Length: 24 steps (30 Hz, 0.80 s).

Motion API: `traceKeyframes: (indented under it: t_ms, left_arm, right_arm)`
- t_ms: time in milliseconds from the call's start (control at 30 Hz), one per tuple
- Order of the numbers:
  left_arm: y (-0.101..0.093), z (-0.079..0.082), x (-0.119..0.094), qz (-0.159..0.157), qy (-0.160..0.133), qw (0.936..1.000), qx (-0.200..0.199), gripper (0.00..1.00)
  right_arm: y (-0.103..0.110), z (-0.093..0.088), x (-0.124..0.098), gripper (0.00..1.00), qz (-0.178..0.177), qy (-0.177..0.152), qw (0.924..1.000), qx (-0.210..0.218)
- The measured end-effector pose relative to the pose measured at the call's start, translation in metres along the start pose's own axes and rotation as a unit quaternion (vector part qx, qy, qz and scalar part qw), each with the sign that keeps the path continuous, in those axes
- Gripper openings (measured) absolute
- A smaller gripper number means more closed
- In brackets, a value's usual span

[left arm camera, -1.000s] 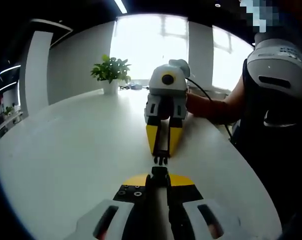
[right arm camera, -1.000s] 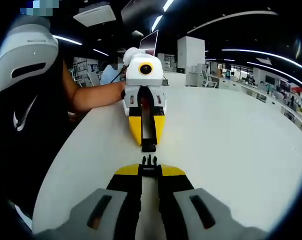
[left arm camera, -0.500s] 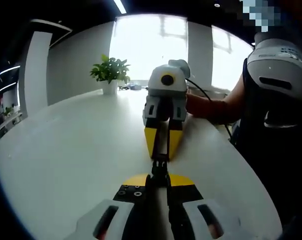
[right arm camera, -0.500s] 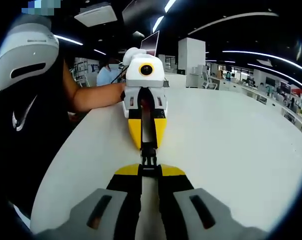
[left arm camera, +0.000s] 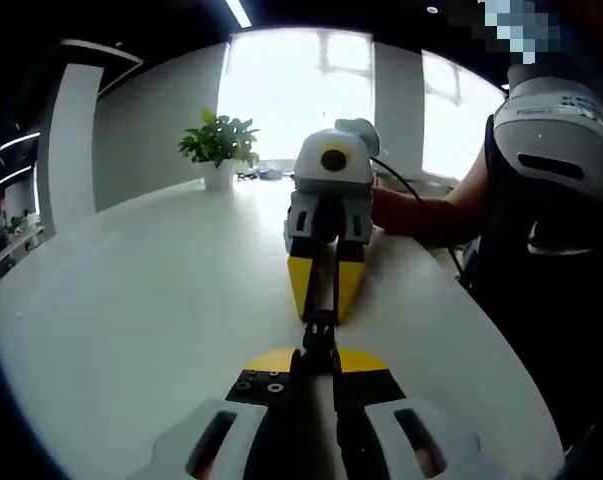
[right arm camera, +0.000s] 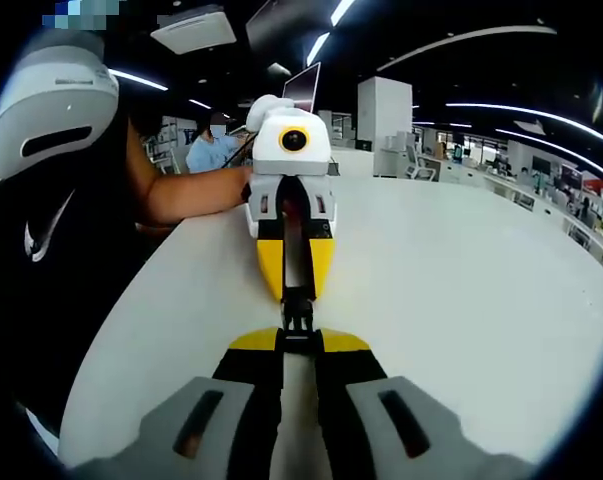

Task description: Snap the two parts of the plastic buckle together until the buckle closes and remains connected.

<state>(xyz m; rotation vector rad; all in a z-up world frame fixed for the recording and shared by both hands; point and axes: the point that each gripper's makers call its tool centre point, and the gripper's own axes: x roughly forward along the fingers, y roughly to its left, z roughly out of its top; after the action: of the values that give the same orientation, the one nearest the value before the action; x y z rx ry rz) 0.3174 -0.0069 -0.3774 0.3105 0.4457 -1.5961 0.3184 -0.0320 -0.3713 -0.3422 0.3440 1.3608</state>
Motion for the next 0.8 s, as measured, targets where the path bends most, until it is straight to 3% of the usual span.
traceKeyframes:
  t_ms: [800]
  left_arm:
    - [-0.0012,0.0042,0.0048,-0.001,-0.001,0.9999,0.011,0.10]
  right_arm:
    - [-0.0022,0.0024,0.0021,0.10,0.005,0.003,1.0000,-0.002]
